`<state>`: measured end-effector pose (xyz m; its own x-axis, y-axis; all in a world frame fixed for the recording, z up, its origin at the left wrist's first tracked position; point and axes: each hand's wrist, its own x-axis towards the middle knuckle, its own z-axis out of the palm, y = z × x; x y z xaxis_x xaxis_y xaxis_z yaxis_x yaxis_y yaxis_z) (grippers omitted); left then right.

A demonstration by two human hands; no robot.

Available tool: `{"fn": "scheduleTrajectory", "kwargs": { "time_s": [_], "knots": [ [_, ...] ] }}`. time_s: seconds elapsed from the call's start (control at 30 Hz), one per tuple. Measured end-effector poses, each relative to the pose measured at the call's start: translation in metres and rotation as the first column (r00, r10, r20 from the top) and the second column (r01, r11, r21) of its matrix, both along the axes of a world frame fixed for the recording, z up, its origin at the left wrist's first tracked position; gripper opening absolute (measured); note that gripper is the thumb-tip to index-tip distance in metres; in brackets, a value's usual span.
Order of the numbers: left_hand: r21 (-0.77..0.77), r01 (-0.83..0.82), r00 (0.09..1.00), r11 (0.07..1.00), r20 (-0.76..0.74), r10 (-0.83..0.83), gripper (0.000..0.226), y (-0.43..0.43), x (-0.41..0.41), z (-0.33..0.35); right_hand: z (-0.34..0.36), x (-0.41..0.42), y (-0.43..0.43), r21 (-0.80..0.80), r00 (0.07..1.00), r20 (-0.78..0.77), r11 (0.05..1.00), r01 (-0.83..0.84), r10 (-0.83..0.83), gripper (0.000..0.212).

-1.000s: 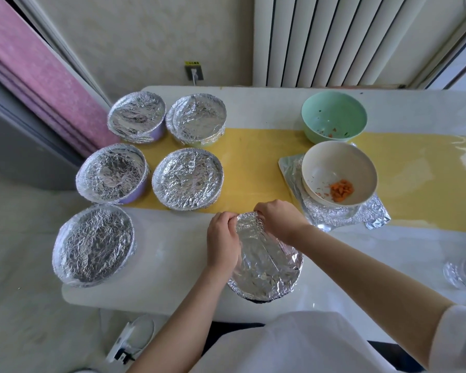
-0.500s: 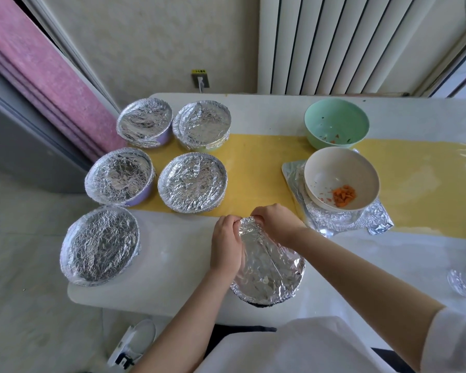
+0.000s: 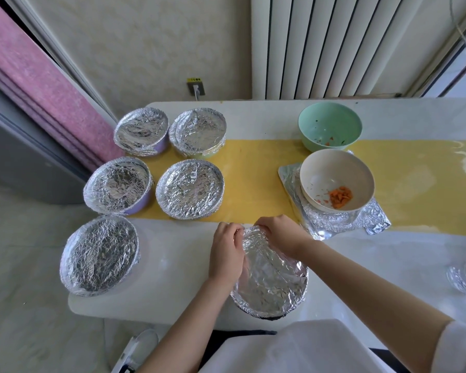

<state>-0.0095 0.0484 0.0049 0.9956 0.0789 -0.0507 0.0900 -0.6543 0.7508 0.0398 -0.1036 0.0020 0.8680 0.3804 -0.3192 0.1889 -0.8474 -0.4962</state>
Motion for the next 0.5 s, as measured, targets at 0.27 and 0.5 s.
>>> {"fn": "scheduleTrajectory", "kwargs": {
  "time_s": [0.27, 0.5],
  "knots": [
    [0.044, -0.047, 0.999, 0.998, 0.011, 0.047, 0.012, 0.000, 0.005, -0.004, 0.012, 0.005, 0.017, -0.062, 0.998, -0.015, 0.996, -0.065, 0.064, 0.023],
    [0.070, -0.034, 0.999, 0.997, 0.021, 0.033, 0.015, -0.001, 0.001, -0.005, 0.016, -0.003, 0.012, -0.037, 0.999, -0.021, 0.999, -0.038, 0.037, 0.022]
  ]
}}
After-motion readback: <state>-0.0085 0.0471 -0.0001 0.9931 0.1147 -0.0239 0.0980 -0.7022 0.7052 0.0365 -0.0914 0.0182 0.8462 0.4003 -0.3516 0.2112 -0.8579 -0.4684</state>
